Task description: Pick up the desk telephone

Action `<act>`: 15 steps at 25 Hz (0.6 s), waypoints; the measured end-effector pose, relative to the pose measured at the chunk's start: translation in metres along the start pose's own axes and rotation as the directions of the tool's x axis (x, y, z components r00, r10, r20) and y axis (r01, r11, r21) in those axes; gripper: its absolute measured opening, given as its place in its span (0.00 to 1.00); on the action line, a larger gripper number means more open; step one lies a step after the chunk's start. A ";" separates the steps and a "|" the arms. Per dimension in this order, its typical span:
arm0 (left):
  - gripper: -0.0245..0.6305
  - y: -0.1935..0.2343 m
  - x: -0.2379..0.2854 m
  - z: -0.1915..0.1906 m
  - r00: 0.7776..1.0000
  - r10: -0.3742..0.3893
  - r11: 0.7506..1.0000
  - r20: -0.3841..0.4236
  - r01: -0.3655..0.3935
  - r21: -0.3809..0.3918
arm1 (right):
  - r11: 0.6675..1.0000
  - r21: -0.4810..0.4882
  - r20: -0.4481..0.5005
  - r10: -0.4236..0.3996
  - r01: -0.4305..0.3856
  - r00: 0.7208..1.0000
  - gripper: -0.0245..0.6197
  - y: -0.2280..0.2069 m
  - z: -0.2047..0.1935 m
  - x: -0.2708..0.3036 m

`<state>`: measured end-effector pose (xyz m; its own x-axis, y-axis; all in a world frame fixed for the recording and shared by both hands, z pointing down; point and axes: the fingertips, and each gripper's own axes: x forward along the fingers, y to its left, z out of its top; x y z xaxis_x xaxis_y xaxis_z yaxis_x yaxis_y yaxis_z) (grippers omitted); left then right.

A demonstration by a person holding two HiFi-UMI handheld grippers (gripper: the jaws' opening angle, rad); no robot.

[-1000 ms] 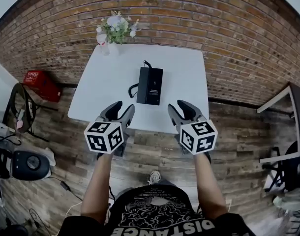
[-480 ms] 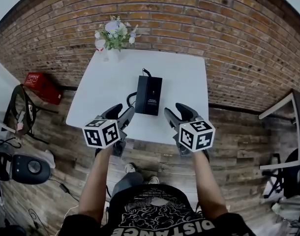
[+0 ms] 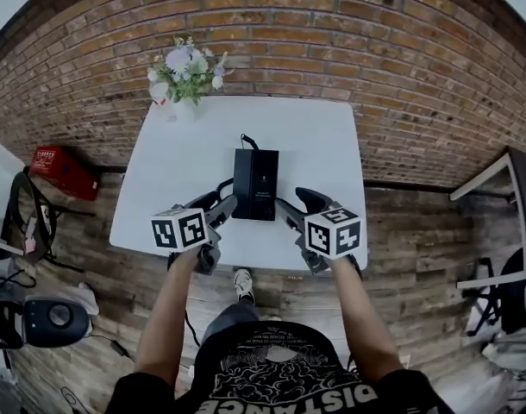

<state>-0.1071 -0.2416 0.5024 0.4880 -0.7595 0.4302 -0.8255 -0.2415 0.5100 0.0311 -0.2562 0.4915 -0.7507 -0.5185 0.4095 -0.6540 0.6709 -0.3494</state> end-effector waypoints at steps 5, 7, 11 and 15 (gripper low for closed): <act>0.41 0.022 0.039 0.003 0.993 -0.085 0.995 -0.085 0.080 -0.065 | 0.999 0.051 -0.065 -0.006 0.010 0.998 0.42 -0.017 -0.010 0.038; 0.42 0.032 0.054 0.002 0.986 -0.115 0.990 -0.118 0.104 -0.094 | 0.996 0.089 -0.085 -0.011 0.019 0.996 0.42 -0.024 -0.015 0.052; 0.44 0.046 0.078 0.001 0.970 -0.180 0.976 -0.165 0.156 -0.151 | 0.985 0.174 -0.118 0.002 0.018 0.993 0.45 -0.034 -0.026 0.079; 0.45 0.053 0.095 -0.001 0.949 -0.236 0.964 -0.208 0.203 -0.171 | 0.975 0.220 -0.170 -0.004 0.042 0.985 0.47 -0.041 -0.037 0.097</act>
<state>-0.1041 -0.3256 0.5710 0.7173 -0.5381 0.4427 -0.6486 -0.2834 0.7064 -0.0114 -0.3143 0.5765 -0.7215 -0.4232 0.5481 -0.6892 0.5156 -0.5091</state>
